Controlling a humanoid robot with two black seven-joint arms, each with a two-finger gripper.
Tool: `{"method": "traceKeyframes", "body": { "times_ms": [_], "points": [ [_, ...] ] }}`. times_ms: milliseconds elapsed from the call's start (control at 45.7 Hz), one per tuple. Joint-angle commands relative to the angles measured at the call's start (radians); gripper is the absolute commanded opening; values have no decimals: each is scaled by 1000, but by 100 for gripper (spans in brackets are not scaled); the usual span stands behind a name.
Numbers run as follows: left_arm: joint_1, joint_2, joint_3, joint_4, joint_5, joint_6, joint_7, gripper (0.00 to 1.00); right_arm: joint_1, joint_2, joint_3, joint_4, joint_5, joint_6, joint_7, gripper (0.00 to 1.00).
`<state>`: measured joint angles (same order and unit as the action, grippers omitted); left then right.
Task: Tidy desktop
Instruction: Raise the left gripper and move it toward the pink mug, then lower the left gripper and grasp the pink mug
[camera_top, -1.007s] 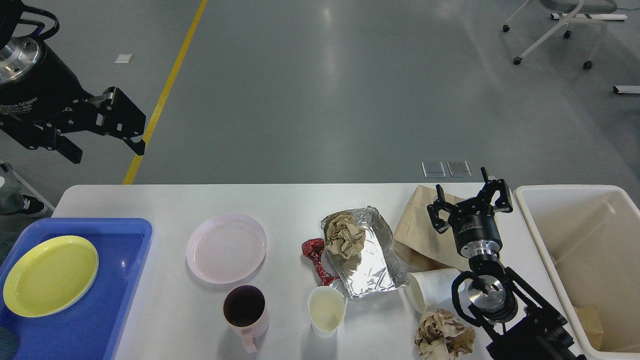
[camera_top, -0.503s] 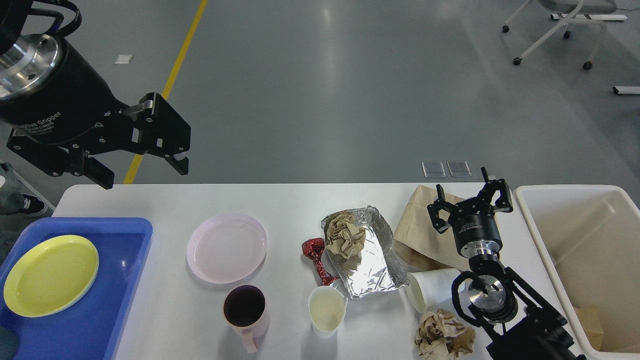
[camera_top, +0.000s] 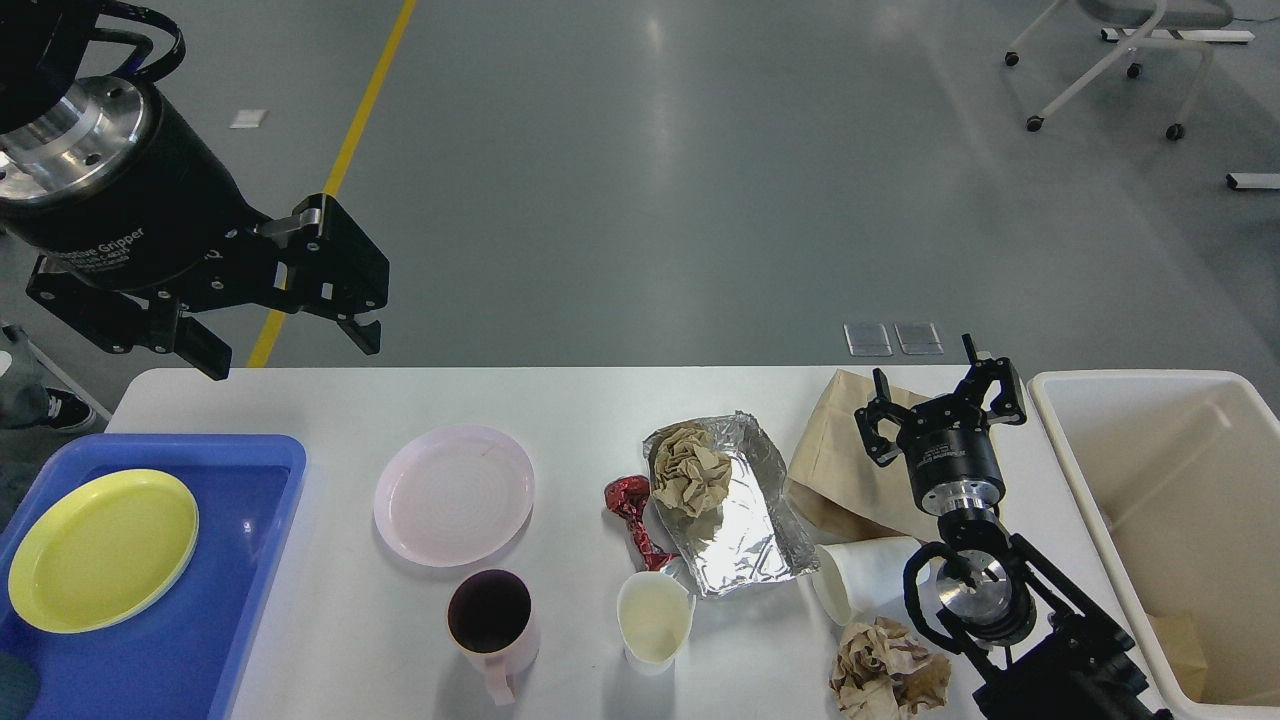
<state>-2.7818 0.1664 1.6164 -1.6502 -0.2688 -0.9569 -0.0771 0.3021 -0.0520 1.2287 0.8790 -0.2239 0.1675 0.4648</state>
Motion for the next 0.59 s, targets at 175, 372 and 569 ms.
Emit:
{"method": "traceKeyframes", "body": {
  "times_ms": [175,372,569],
  "points": [
    [157,-2,-113,10,12,18,5,96,0,0,0,0,0,0,0,100],
    [415,2,-181,12,106,217,5,95,0,0,0,2,0,1,0,100],
    [681,8,-230,26,171,447,5,95,0,0,0,0,0,1,0,100]
  ]
}}
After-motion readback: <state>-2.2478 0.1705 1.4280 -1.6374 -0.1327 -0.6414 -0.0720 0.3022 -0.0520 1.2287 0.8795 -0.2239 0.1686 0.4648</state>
